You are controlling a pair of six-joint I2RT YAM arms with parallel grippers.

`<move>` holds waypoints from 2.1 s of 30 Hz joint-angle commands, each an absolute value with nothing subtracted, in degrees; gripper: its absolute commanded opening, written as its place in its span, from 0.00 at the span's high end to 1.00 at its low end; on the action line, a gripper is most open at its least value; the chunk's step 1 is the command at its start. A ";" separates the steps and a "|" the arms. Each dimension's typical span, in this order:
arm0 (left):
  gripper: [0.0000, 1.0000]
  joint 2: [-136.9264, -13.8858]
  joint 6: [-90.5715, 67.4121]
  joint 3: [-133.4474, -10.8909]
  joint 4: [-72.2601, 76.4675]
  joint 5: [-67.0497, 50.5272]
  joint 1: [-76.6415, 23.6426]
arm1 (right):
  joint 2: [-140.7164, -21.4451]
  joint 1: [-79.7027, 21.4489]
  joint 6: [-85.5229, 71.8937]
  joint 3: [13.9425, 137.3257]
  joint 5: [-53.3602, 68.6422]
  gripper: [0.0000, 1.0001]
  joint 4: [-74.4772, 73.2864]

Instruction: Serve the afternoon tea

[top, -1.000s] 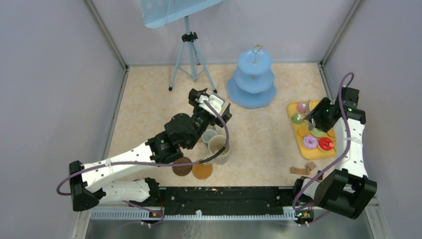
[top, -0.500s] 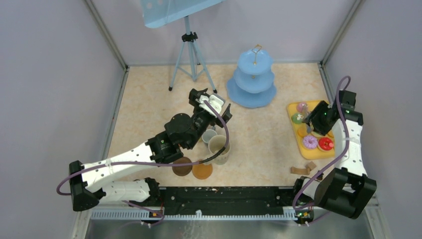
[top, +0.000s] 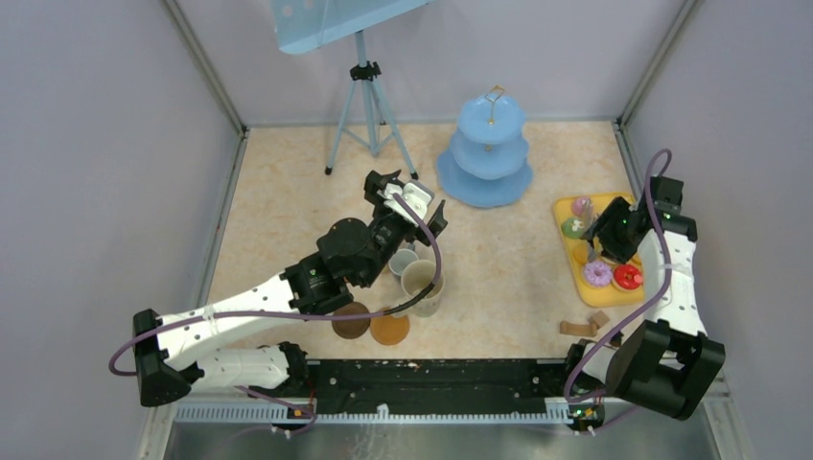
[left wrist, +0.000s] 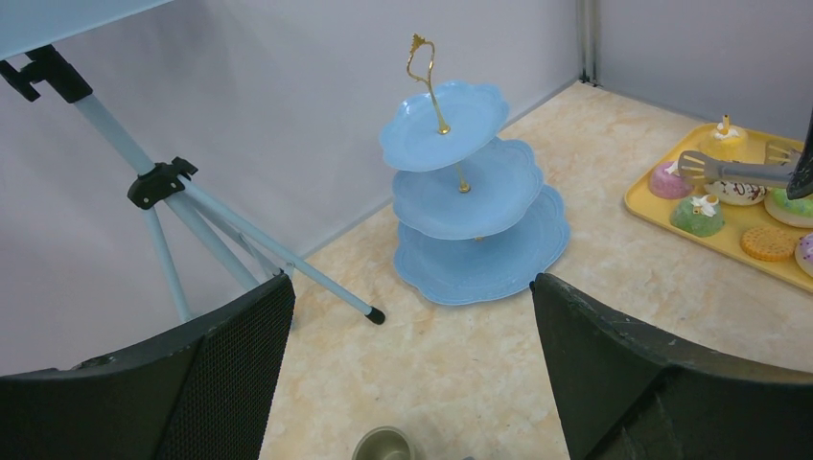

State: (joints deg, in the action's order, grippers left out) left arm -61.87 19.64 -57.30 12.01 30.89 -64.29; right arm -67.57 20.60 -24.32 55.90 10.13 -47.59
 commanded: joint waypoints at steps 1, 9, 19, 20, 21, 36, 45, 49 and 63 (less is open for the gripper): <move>0.01 -60.37 19.60 -57.38 14.24 30.52 -64.60 | -66.91 21.15 -23.19 59.71 9.49 0.46 -47.70; 0.01 -60.37 19.32 -57.39 14.17 30.25 -64.68 | -66.06 21.16 -21.33 62.80 6.36 0.45 -50.72; 0.01 -60.64 18.98 -57.57 13.70 29.92 -64.69 | -66.68 21.18 -21.12 59.39 7.99 0.46 -48.72; 0.01 -60.64 18.98 -57.57 13.64 29.89 -64.69 | -66.89 21.14 -21.10 59.03 7.88 0.46 -48.44; 0.01 -60.62 18.98 -57.57 13.64 29.88 -64.69 | -67.19 21.23 -21.09 58.78 7.97 0.46 -48.29; 0.01 -60.52 19.38 -57.38 13.91 29.97 -64.69 | -69.07 21.27 -19.60 58.34 7.10 0.48 -48.43; 0.01 -60.67 19.47 -57.39 13.95 29.95 -64.69 | -69.25 21.34 -18.94 57.28 6.61 0.54 -47.54; 0.01 -60.70 19.51 -57.37 13.94 29.97 -64.69 | -69.43 21.68 -19.01 56.68 7.02 0.52 -46.60; 0.01 -60.91 19.71 -57.29 14.05 30.15 -64.65 | -68.85 21.96 -18.70 57.53 7.50 0.58 -46.08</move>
State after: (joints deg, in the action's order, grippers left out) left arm -61.87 19.51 -57.30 11.99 30.46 -64.31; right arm -70.30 21.23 -19.49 56.21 7.22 -47.27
